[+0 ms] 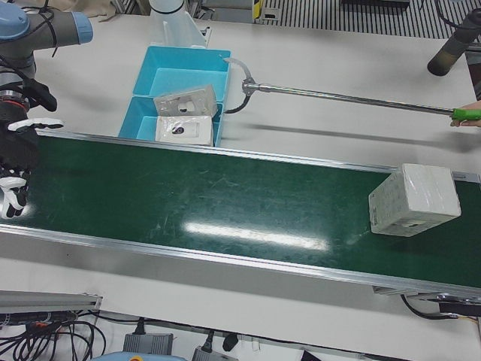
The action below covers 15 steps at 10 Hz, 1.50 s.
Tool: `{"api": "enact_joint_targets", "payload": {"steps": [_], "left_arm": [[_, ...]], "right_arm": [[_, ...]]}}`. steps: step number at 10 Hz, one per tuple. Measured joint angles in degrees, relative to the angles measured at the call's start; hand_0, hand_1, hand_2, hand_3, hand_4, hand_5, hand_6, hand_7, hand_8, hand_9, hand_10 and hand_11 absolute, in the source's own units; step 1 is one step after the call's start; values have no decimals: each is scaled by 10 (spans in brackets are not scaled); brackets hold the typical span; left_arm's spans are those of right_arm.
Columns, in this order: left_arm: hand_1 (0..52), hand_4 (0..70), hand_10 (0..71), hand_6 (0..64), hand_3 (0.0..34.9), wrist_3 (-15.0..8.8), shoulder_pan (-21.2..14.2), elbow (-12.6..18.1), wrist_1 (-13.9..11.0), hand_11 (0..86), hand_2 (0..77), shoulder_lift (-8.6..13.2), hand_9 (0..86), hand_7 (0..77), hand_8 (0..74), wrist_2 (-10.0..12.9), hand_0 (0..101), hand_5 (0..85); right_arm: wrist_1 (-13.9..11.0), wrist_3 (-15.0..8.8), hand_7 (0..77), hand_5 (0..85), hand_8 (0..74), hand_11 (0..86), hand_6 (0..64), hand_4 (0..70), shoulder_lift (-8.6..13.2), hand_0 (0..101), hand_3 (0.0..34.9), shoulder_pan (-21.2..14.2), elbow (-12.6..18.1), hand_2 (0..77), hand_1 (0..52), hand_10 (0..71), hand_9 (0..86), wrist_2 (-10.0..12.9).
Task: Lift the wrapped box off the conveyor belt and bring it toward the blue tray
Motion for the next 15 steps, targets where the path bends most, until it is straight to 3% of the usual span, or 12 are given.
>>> {"api": "enact_joint_targets", "payload": {"steps": [2, 7, 14, 15], "left_arm": [[0, 0, 5, 5, 0, 0, 0, 0, 0, 5, 11, 0, 0, 0, 5, 0, 0, 11], [0, 0, 5, 5, 0, 0, 0, 0, 0, 5, 5, 0, 5, 5, 5, 0, 0, 11], [0, 0, 5, 5, 0, 0, 0, 0, 0, 5, 5, 0, 0, 5, 5, 0, 0, 11], [0, 0, 5, 5, 0, 0, 0, 0, 0, 5, 5, 0, 5, 5, 5, 0, 0, 11]], "right_arm": [[-9, 0, 65, 322, 11, 11, 55, 93, -1, 495, 0, -2, 2, 153, 175, 0, 38, 0], [-6, 0, 76, 305, 11, 11, 49, 82, 2, 487, 10, -17, -21, 158, 175, 5, 38, 7], [-7, 0, 65, 305, 0, 11, 49, 82, 3, 492, 2, -31, -18, 164, 180, 5, 22, 9], [-7, 0, 65, 300, 0, 11, 49, 76, 2, 493, 16, -31, -19, 164, 180, 5, 22, 9]]}}
